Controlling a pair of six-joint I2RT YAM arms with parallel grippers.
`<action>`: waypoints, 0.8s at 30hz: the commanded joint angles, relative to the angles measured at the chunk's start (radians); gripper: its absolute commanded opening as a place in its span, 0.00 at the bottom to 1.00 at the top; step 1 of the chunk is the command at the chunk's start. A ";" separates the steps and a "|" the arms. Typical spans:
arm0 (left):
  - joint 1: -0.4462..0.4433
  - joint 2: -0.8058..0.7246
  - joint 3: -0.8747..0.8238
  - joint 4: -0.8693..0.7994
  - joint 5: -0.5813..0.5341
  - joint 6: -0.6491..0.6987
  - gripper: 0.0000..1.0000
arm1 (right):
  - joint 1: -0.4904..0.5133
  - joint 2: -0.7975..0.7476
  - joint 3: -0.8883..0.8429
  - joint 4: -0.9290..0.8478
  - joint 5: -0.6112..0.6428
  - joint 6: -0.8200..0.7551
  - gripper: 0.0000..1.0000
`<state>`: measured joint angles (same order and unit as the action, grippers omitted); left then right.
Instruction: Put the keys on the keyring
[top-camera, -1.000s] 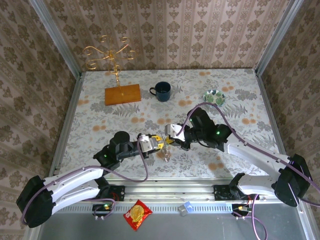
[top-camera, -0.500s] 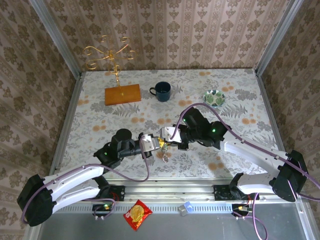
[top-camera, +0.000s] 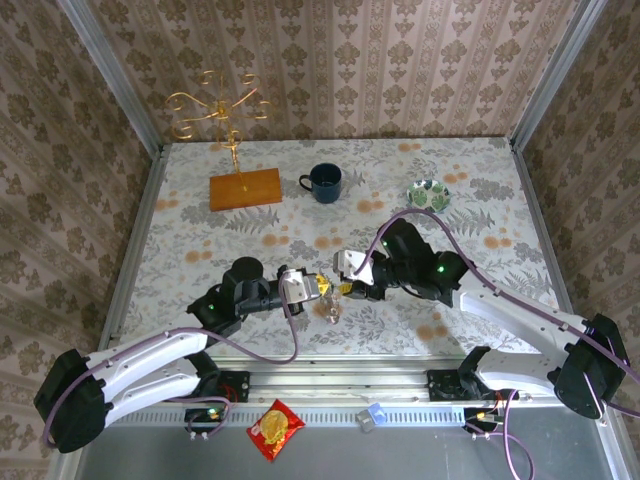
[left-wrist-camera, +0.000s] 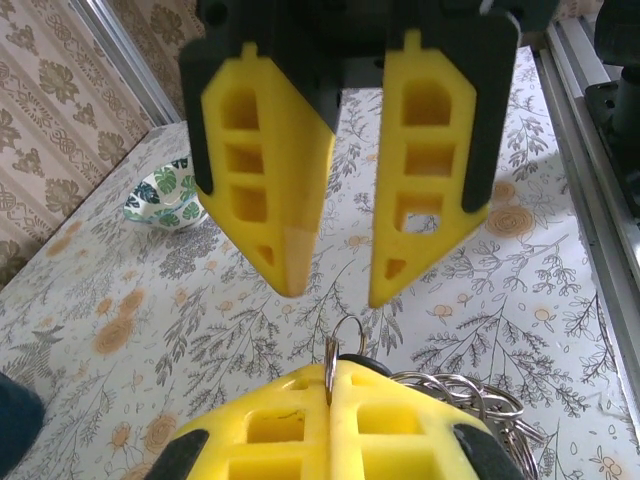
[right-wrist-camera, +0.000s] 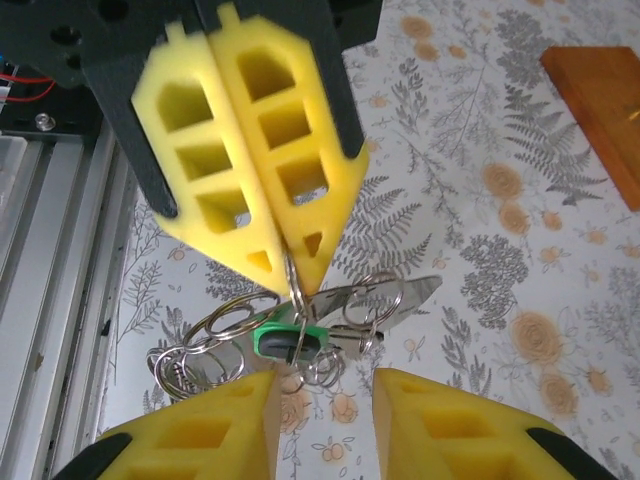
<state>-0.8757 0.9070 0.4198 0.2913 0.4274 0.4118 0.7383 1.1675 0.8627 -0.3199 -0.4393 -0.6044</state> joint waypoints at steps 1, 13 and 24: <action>0.004 -0.011 -0.006 0.059 0.031 -0.019 0.00 | 0.001 -0.006 -0.017 0.050 -0.045 0.044 0.31; 0.003 -0.008 -0.004 0.071 0.027 -0.020 0.00 | 0.001 0.022 -0.013 0.069 -0.064 0.063 0.25; 0.003 -0.010 -0.009 0.094 0.029 -0.030 0.00 | -0.018 0.019 -0.004 0.037 -0.052 0.047 0.00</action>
<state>-0.8757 0.9070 0.4187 0.3153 0.4301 0.4110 0.7315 1.1931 0.8551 -0.2684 -0.4858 -0.5499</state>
